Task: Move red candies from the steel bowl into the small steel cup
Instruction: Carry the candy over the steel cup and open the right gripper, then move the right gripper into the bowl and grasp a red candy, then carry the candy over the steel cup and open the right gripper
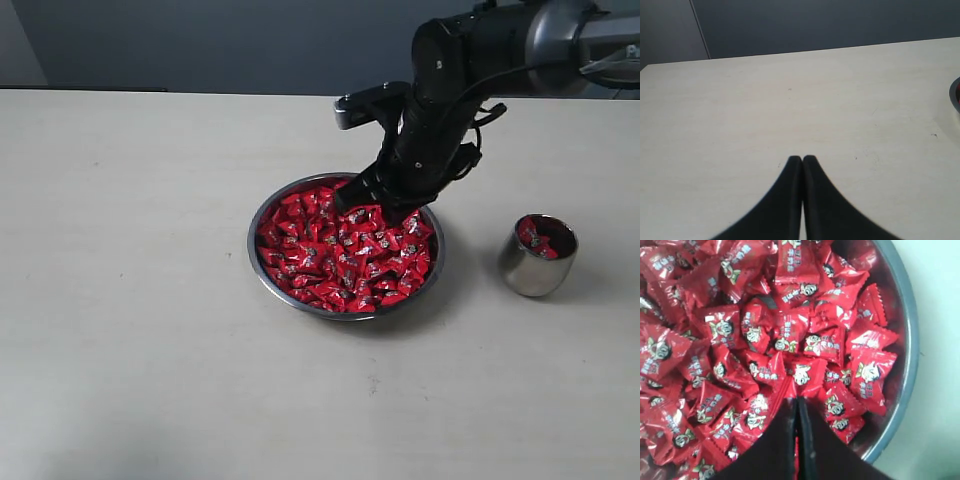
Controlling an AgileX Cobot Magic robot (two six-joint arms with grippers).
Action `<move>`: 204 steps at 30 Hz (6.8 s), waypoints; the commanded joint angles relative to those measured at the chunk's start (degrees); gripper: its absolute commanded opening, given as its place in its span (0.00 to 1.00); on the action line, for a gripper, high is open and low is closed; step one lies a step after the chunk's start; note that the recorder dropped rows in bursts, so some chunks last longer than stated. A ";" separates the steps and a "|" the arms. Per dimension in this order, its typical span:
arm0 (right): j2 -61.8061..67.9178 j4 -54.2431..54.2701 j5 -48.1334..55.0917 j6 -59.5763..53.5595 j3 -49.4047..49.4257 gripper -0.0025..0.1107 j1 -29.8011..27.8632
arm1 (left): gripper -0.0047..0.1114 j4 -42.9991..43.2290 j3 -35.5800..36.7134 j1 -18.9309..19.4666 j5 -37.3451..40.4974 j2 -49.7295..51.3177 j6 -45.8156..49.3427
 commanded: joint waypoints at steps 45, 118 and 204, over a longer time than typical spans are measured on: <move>-18.77 -14.07 -3.81 12.08 21.88 0.27 -16.17 | 0.04 0.17 0.11 -0.01 -0.48 -0.27 -0.11; 12.34 3.61 -9.36 -0.74 -7.35 0.25 -4.82 | 0.04 0.17 0.11 -0.01 -0.48 -0.27 -0.11; -17.81 -15.13 -3.50 14.08 19.93 0.01 -16.83 | 0.04 0.17 0.11 -0.01 -0.48 -0.27 -0.11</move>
